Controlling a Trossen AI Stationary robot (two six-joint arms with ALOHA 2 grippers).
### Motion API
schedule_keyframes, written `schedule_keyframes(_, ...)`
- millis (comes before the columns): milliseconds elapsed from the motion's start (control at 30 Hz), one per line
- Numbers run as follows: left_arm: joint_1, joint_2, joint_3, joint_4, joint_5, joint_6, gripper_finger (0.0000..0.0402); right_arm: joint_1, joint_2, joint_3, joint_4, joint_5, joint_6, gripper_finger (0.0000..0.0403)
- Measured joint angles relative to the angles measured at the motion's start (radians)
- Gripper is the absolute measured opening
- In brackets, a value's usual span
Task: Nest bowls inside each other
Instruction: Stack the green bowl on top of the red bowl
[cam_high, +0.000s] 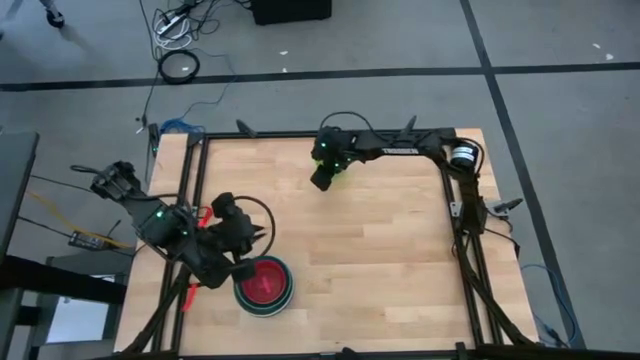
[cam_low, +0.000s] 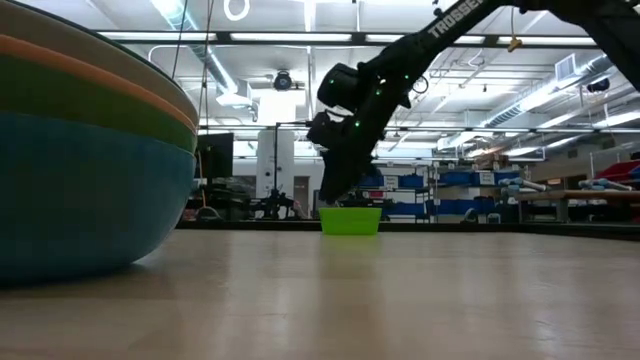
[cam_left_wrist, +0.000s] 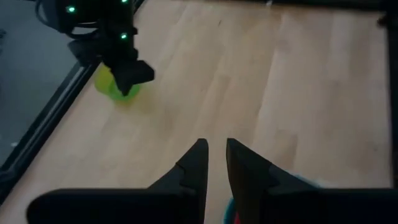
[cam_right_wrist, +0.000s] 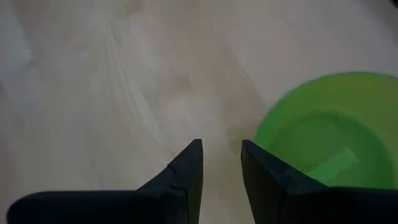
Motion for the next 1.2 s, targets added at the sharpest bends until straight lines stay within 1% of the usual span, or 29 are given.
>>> schedule_keyframes(67,0.000,0.000,-0.009,-0.026,-0.001,-0.019,0.0067,0.003,0.011,0.001,-0.003,0.018,-0.002,0.0098)
schedule_keyframes(300,0.003,0.000,-0.047,-0.042,-0.016,-0.048,0.0067,0.010,0.022,0.001,0.006,0.096,-0.024,0.0097)
schedule_keyframes(433,0.003,0.000,-0.053,-0.050,-0.016,-0.070,0.0067,0.009,0.020,0.001,0.014,0.109,-0.035,0.0097)
schedule_keyframes(700,0.003,0.000,-0.054,-0.049,-0.018,-0.070,0.0067,0.010,-0.019,0.003,0.020,0.266,-0.074,0.0095)
schedule_keyframes(900,0.003,0.000,-0.054,-0.049,-0.027,-0.071,0.0067,-0.004,-0.011,-0.005,-0.073,0.255,-0.023,0.0095)
schedule_keyframes(967,0.003,0.000,-0.054,-0.049,-0.031,-0.071,0.0067,-0.006,0.000,-0.015,-0.070,0.250,-0.021,0.0095)
schedule_keyframes(1033,0.003,0.000,-0.054,-0.050,-0.039,-0.071,0.0067,-0.009,0.001,-0.025,-0.080,0.223,-0.014,0.0095)
schedule_keyframes(1100,0.003,0.000,-0.054,-0.050,-0.041,-0.071,0.0067,-0.008,0.003,-0.030,-0.053,0.206,-0.002,0.0096)
schedule_keyframes(1200,0.003,0.000,-0.054,-0.049,-0.042,-0.074,0.0067,-0.007,0.007,-0.042,-0.057,0.201,0.003,0.0095)
